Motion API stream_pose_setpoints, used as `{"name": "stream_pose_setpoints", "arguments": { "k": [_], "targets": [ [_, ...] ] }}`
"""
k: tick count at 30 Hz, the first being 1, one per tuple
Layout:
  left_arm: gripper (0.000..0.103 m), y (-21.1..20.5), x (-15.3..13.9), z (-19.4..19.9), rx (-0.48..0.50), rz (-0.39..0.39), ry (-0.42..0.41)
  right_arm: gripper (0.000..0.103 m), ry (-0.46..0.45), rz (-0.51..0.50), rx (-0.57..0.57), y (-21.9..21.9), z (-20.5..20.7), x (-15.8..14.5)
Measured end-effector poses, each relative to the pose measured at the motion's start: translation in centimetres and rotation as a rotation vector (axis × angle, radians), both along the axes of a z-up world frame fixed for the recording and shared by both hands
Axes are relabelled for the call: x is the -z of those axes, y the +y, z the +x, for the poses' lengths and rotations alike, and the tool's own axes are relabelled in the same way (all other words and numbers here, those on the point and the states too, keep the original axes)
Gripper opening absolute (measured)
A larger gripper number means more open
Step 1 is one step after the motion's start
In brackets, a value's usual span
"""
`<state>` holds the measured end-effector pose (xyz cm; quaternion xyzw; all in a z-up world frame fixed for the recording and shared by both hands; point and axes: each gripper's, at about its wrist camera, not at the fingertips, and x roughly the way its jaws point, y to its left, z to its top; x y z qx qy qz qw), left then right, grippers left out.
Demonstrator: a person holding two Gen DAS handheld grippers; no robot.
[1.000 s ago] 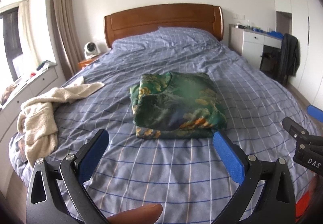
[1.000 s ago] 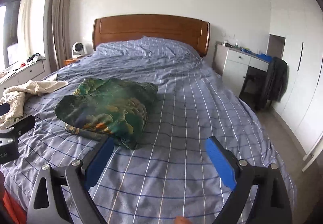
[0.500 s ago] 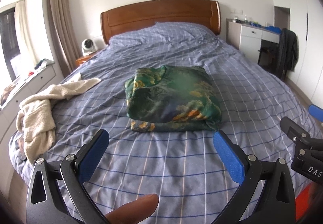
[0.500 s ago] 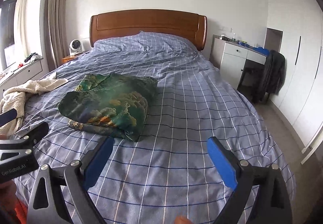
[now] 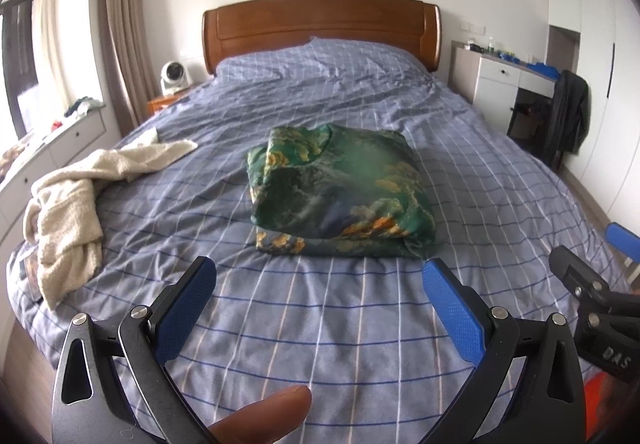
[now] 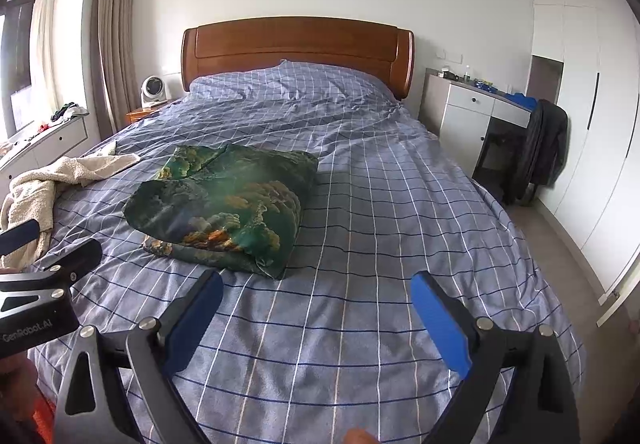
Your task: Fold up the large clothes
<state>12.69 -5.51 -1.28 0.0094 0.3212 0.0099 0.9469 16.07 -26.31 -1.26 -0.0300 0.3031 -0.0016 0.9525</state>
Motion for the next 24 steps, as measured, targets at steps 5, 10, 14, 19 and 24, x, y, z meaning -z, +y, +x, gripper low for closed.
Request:
{"name": "stream_pose_setpoints", "arguments": {
  "k": [5,10,14,19,24],
  "targets": [
    [0.103,0.15,0.14,0.02,-0.005,-0.003,0.005,0.103,0.002,-0.002,-0.018,0.54,-0.23,-0.17],
    [0.103,0.12,-0.04,-0.13,-0.002,-0.008,0.000,0.103,-0.002,-0.007,-0.024,0.79,-0.36,-0.40],
    [0.103,0.12,-0.12,-0.17,-0.003,-0.005,-0.005,0.103,0.003,-0.008,-0.014,0.88,-0.35,-0.40],
    [0.103,0.10,-0.29,-0.26,0.002,-0.005,-0.011,0.103,0.012,-0.010,-0.006,0.67,-0.19,-0.29],
    [0.103,0.03,-0.42,-0.32,0.004,0.000,-0.017,0.103,0.012,-0.011,-0.005,0.63,-0.18,-0.31]
  ]
}}
